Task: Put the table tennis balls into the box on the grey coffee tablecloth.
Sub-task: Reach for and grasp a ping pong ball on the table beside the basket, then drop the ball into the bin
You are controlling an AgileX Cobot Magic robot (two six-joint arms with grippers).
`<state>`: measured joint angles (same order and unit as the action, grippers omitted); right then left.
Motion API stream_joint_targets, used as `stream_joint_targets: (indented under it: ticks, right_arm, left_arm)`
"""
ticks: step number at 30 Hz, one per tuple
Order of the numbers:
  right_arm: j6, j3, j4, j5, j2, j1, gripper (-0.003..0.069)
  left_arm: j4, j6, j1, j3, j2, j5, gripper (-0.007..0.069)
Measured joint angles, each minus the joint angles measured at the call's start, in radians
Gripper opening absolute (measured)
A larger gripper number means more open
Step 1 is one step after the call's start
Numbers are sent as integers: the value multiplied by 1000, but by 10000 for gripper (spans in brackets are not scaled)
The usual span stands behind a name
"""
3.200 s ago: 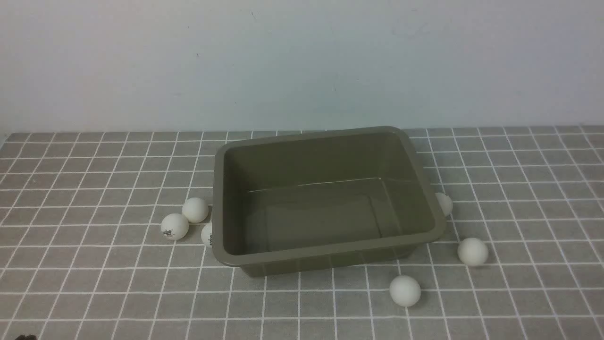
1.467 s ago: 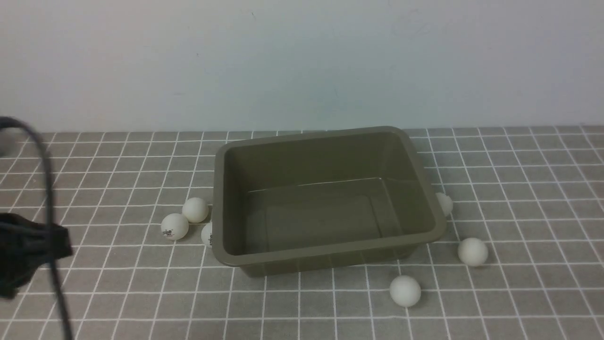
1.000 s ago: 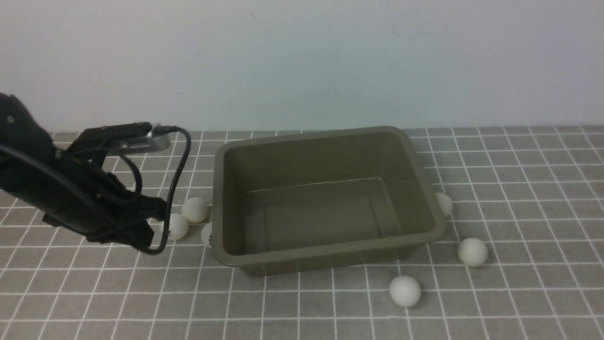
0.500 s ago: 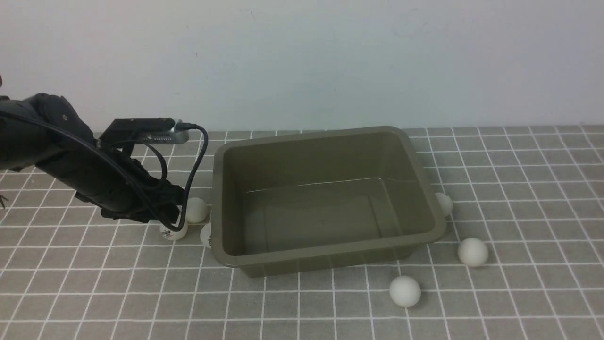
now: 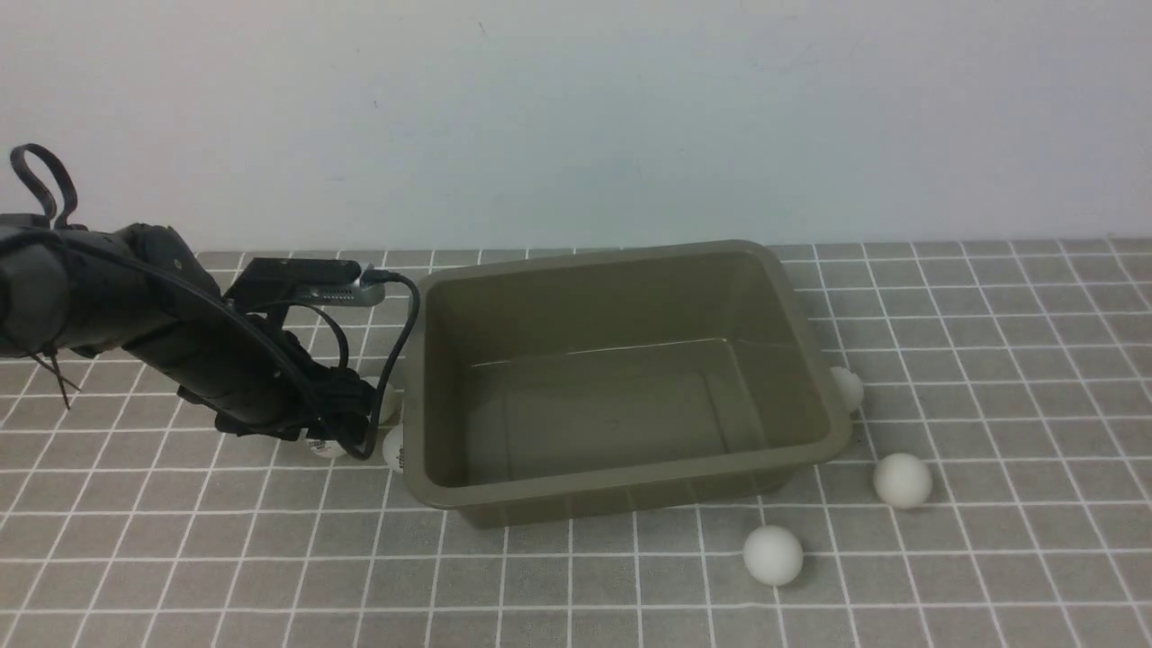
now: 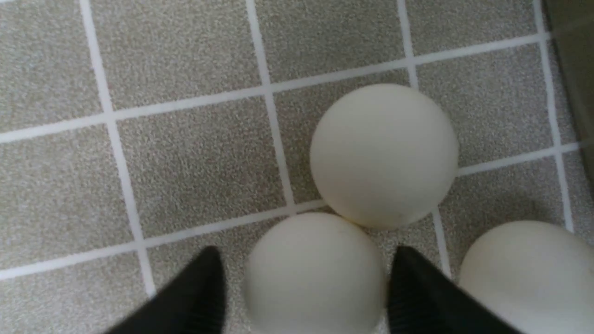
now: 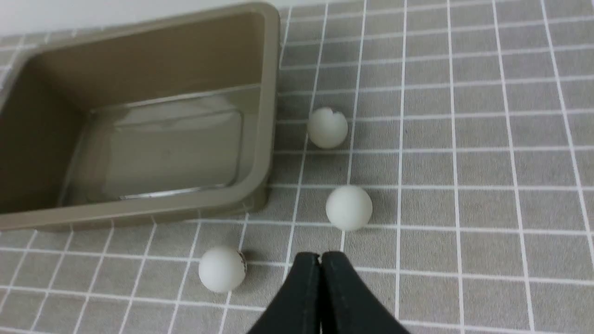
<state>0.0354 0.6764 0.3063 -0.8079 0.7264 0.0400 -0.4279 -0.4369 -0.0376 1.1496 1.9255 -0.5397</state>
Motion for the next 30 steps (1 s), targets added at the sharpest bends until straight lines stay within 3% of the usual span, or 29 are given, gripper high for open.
stream_joint_targets:
  ticks: [2,8,11,17,18,23,26,29,30]
  right_arm:
    - [-1,4,-6,-10,55,0,-15]
    - [-22,5,-35,-5,220,0,-5]
    - [-23,23,-45,11,359,0,48]
    - [24,166,-39,24,633,1,244]
    - [43,215,-39,26,700,10,329]
    - [53,315,-41,48,874,67,511]
    - [46,359,-46,59,978,85,580]
    - [39,389,-55,76,1082,86,592]
    - [39,391,-56,77,1088,86,591]
  left_arm:
    - [42,4,0,8,-6,-40,340]
    - [212,89,0,68,-76,-265,346]
    - [262,186,-5,147,-177,-361,346]
    - [185,196,-109,219,-242,-348,346]
    - [165,187,-153,223,-229,-329,346]
    - [150,201,-249,229,-133,-311,351]
    - [146,234,-278,231,-77,-303,449]
    - [149,256,-285,261,-58,-320,584]
    - [151,256,-285,261,-58,-323,584]
